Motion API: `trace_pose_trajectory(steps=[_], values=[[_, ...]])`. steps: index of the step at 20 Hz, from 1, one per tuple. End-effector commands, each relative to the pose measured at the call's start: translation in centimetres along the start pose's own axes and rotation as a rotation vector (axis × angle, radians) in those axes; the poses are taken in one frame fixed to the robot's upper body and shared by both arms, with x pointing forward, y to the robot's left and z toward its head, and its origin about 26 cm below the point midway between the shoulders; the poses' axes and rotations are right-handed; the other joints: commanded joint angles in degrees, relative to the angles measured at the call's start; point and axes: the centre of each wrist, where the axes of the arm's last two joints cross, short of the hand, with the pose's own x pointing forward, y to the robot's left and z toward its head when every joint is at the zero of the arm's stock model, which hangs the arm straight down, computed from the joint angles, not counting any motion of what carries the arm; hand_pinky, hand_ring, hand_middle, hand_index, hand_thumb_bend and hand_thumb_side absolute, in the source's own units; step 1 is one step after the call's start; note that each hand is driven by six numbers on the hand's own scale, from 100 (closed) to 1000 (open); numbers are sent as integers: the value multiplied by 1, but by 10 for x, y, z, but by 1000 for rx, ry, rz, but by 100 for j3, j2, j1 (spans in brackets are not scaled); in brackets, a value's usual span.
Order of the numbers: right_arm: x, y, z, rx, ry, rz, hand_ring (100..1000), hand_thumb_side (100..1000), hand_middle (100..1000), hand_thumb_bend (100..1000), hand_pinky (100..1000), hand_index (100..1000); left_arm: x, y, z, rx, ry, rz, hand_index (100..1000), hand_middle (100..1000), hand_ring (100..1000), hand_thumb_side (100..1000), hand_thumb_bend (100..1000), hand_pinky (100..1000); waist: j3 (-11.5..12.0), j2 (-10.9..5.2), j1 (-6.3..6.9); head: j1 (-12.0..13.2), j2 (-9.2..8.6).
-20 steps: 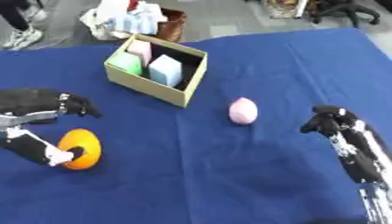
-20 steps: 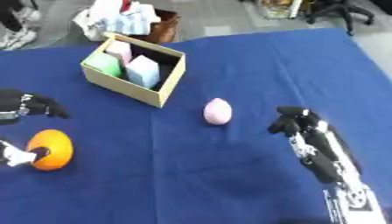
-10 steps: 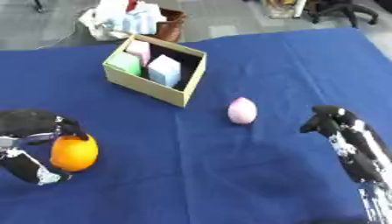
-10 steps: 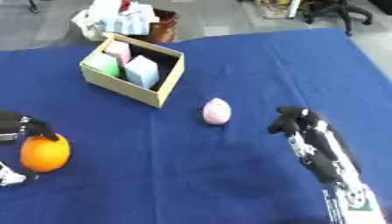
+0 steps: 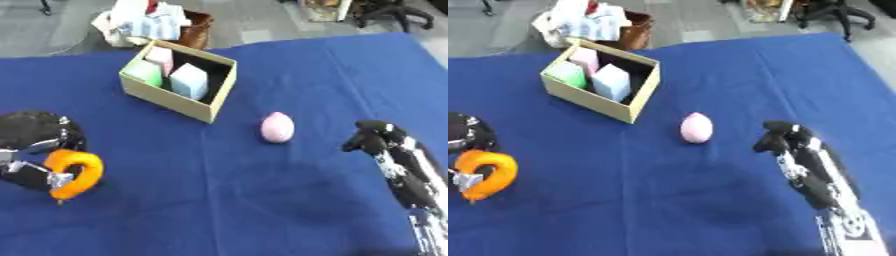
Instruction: Pick up objects on the table and place them in the box.
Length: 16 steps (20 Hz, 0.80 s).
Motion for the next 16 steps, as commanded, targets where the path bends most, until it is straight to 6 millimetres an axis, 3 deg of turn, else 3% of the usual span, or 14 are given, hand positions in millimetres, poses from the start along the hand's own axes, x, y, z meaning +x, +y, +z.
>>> trace_pose_trajectory(steps=[1, 4, 7, 12, 16], values=[[5, -5, -2, 9, -12, 22, 596, 470, 542, 100, 628, 758, -8, 33, -7, 140, 23, -3, 645, 426, 459, 259, 100, 603, 4, -204, 31, -4, -7], [4, -3, -1, 15, -8, 15, 596, 470, 542, 100, 628, 758, -18, 47, -39, 233, 68, 46, 657, 433, 468, 251, 100, 619, -17, -227, 9, 9, 4], [3, -2, 0, 17, -7, 10, 596, 470, 542, 100, 628, 758, -24, 47, -80, 286, 126, 104, 671, 445, 485, 247, 100, 643, -44, -238, -23, 37, 14], [1, 1, 0, 25, -6, -4, 596, 470, 541, 100, 628, 758, -25, 24, -144, 312, 228, 206, 699, 483, 533, 245, 100, 674, -118, -240, -75, 99, 18], [-1, 4, 0, 35, -8, -15, 596, 470, 541, 100, 628, 758, -15, 4, -177, 327, 281, 193, 718, 511, 565, 245, 100, 694, -187, -238, -104, 178, 19]])
